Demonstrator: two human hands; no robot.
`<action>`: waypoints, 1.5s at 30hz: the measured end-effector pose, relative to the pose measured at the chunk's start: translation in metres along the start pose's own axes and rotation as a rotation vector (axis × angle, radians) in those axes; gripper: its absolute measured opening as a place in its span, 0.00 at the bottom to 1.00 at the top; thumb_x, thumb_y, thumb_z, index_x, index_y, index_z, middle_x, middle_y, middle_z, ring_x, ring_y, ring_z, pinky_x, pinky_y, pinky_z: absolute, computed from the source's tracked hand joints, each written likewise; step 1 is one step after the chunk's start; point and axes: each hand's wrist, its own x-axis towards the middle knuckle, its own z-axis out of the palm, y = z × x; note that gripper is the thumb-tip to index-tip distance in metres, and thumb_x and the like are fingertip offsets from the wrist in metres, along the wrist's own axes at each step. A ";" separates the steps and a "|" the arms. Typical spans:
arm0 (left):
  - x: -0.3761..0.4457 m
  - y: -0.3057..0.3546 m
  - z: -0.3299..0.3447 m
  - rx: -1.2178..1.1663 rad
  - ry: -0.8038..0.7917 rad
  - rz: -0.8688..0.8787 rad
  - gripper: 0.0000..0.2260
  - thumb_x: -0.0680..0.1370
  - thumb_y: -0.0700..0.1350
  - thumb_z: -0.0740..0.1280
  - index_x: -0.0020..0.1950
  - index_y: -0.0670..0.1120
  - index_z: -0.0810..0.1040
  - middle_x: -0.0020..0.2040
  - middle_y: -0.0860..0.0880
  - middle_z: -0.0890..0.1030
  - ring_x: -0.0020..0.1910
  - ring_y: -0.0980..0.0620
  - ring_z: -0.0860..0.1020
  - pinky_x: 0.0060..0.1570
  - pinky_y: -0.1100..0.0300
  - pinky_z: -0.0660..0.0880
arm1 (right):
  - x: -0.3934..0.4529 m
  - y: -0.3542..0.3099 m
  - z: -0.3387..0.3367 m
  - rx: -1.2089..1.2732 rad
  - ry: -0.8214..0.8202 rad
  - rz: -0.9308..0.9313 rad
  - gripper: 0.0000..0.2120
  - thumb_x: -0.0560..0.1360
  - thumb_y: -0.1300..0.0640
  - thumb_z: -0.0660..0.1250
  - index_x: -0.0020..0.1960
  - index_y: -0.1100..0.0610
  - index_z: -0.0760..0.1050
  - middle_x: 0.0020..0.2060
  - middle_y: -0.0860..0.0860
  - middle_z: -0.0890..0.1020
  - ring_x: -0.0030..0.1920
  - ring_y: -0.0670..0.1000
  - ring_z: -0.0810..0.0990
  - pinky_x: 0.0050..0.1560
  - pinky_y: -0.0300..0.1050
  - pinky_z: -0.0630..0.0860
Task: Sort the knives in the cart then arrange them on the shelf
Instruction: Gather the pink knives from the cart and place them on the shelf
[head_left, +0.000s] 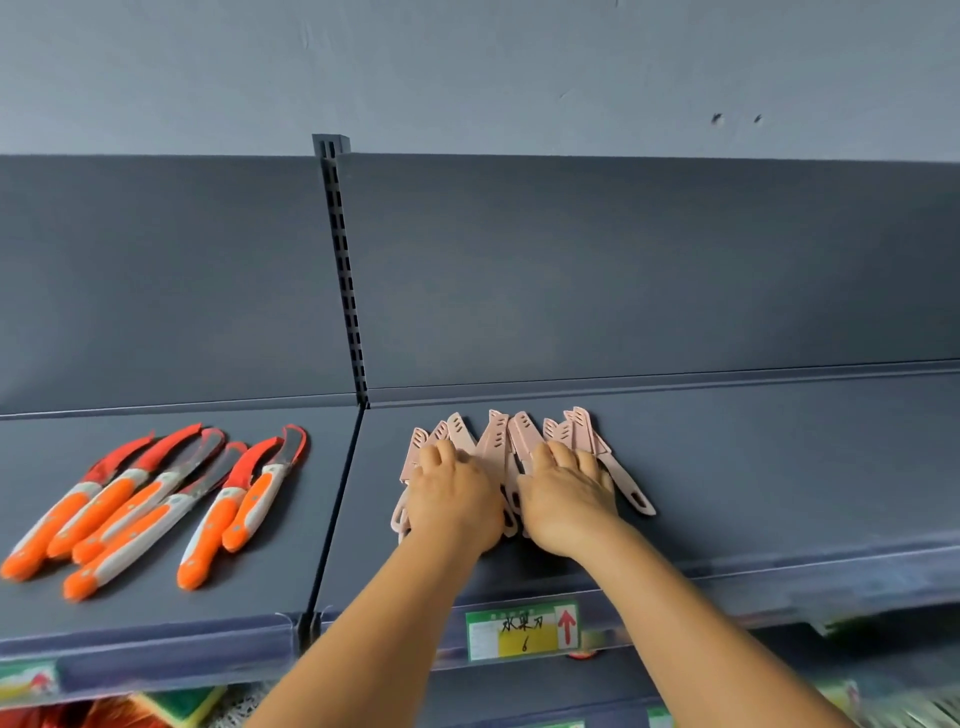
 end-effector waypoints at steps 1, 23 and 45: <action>-0.004 -0.001 -0.003 0.010 0.031 0.026 0.23 0.77 0.53 0.61 0.67 0.42 0.70 0.64 0.43 0.69 0.64 0.43 0.63 0.63 0.53 0.63 | -0.004 -0.001 -0.001 0.011 0.013 0.004 0.23 0.82 0.50 0.48 0.75 0.54 0.53 0.74 0.50 0.57 0.73 0.55 0.55 0.72 0.52 0.55; -0.252 -0.010 0.058 -0.389 0.047 0.617 0.22 0.81 0.54 0.55 0.74 0.49 0.63 0.68 0.51 0.71 0.67 0.51 0.68 0.62 0.60 0.67 | -0.284 0.024 0.087 0.258 0.138 0.382 0.27 0.79 0.41 0.49 0.76 0.50 0.58 0.74 0.47 0.61 0.74 0.51 0.58 0.73 0.46 0.54; -0.489 0.209 0.168 -0.198 -0.498 1.205 0.22 0.82 0.53 0.54 0.76 0.51 0.58 0.71 0.53 0.67 0.68 0.53 0.66 0.64 0.60 0.64 | -0.586 0.206 0.185 0.436 0.179 1.139 0.23 0.80 0.45 0.54 0.74 0.50 0.61 0.72 0.47 0.66 0.71 0.50 0.64 0.71 0.45 0.58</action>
